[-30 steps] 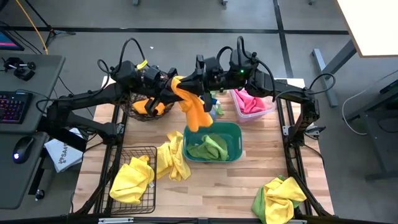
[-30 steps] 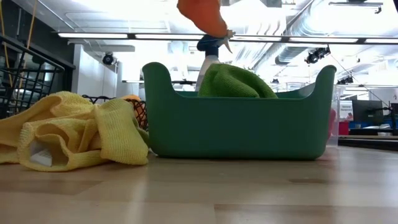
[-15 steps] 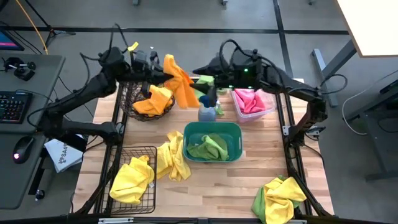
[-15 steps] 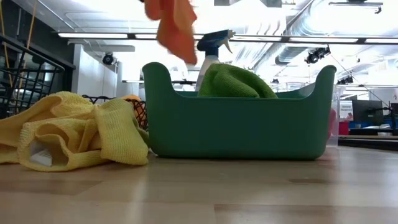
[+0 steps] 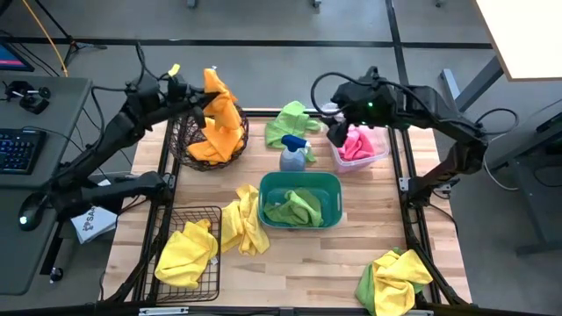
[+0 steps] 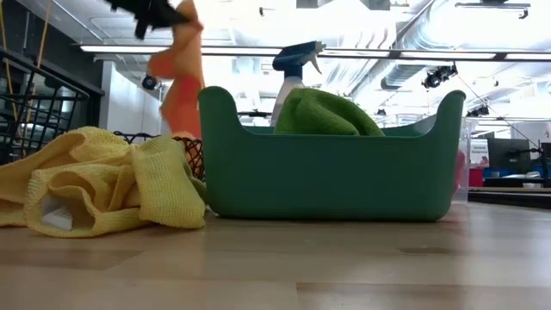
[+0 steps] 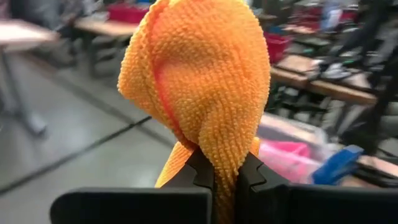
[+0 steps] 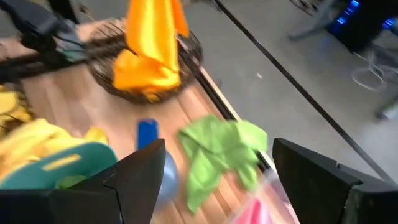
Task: Sort microfiber towel by color & place in baskets
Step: Put the orange towel into the circular wire basket, then put the yellow towel into the wire basket
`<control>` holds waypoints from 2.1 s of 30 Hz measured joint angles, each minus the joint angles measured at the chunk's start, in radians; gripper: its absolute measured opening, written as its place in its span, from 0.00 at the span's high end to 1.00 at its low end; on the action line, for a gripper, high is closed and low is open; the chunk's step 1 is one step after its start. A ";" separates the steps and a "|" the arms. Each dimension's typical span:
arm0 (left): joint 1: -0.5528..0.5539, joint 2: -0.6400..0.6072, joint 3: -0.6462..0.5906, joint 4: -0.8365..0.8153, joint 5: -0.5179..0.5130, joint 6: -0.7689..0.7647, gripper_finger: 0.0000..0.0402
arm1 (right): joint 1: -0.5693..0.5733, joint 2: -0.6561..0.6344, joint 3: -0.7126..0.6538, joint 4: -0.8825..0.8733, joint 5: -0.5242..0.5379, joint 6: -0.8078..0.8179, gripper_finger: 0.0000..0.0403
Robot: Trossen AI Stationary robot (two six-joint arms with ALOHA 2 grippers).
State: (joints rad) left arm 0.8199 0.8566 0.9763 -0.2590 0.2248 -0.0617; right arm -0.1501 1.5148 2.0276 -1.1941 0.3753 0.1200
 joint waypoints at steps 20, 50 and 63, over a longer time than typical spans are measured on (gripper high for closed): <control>0.003 -0.030 -0.233 -0.483 -0.349 -0.231 0.95 | 0.000 -0.417 -0.741 0.186 0.054 0.379 0.27; -0.443 0.267 0.174 -0.768 -0.011 -0.466 0.42 | 0.000 -0.459 -0.832 0.279 -0.037 0.381 0.27; -0.894 0.626 0.159 -0.715 -0.072 -0.663 0.42 | 0.000 -0.459 -0.832 0.279 -0.046 0.343 0.27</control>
State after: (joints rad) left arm -0.0738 1.4826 1.1355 -0.9737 0.1523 -0.7246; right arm -0.1498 1.0561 1.1954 -0.9154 0.3290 0.4629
